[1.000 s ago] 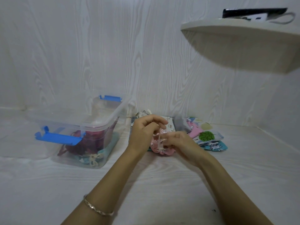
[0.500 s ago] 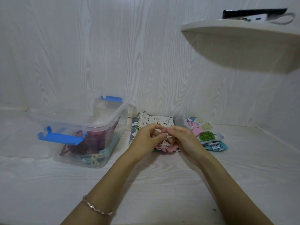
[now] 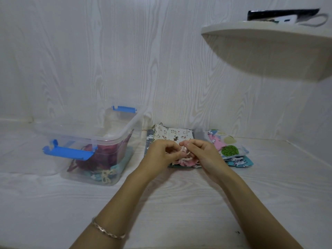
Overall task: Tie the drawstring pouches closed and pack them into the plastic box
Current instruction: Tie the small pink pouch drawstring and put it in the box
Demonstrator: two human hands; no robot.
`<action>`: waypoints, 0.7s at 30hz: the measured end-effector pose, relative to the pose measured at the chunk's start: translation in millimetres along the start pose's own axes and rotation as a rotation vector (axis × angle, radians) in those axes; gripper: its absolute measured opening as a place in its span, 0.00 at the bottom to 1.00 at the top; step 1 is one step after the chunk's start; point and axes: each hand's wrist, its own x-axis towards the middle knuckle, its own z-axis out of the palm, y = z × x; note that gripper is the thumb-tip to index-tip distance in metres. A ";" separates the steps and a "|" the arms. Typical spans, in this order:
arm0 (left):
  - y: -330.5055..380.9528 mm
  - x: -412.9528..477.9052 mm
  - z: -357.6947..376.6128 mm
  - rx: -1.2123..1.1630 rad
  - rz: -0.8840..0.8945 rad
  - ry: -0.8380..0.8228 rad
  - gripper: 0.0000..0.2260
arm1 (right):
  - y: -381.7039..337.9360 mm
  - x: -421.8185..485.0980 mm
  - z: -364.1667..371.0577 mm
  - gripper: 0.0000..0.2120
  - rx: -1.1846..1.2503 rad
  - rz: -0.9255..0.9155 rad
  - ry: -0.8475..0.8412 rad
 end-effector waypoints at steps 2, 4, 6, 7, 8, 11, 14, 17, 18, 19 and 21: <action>2.2 -0.8 -2.6 0.032 0.014 0.058 0.05 | -0.7 -0.6 -0.4 0.10 -0.009 -0.019 0.021; 5.5 -1.3 -5.7 0.019 0.022 0.078 0.05 | -0.4 0.2 -1.4 0.10 -0.006 -0.030 0.046; 7.0 0.2 -7.4 0.025 0.053 0.166 0.01 | -0.3 1.5 -2.8 0.10 0.025 -0.033 0.087; 6.9 1.5 -7.7 0.055 0.070 0.251 0.01 | -0.1 2.5 -3.6 0.10 0.049 -0.032 0.103; 6.3 2.2 -7.7 0.094 0.085 0.331 0.02 | -0.3 3.2 -3.9 0.10 0.063 -0.027 0.106; -2.8 1.7 -6.5 0.291 -0.001 0.378 0.05 | 0.4 1.3 0.5 0.08 0.029 -0.017 0.072; -13.0 1.6 -4.6 0.714 -0.124 0.232 0.10 | 5.4 1.4 4.7 0.07 -0.082 -0.009 0.058; -5.3 0.2 -0.8 0.547 -0.068 0.143 0.13 | 5.9 0.6 4.6 0.06 -0.139 -0.027 0.045; -0.6 -0.5 0.9 0.333 -0.061 0.094 0.12 | 5.0 0.2 3.5 0.07 -0.123 -0.032 0.036; 3.7 -1.9 2.8 0.133 -0.082 0.042 0.11 | 4.2 -0.3 2.8 0.08 -0.103 -0.038 0.027; 8.4 -3.7 3.3 -0.049 -0.100 -0.009 0.08 | 2.7 -0.9 1.9 0.09 -0.072 -0.038 0.027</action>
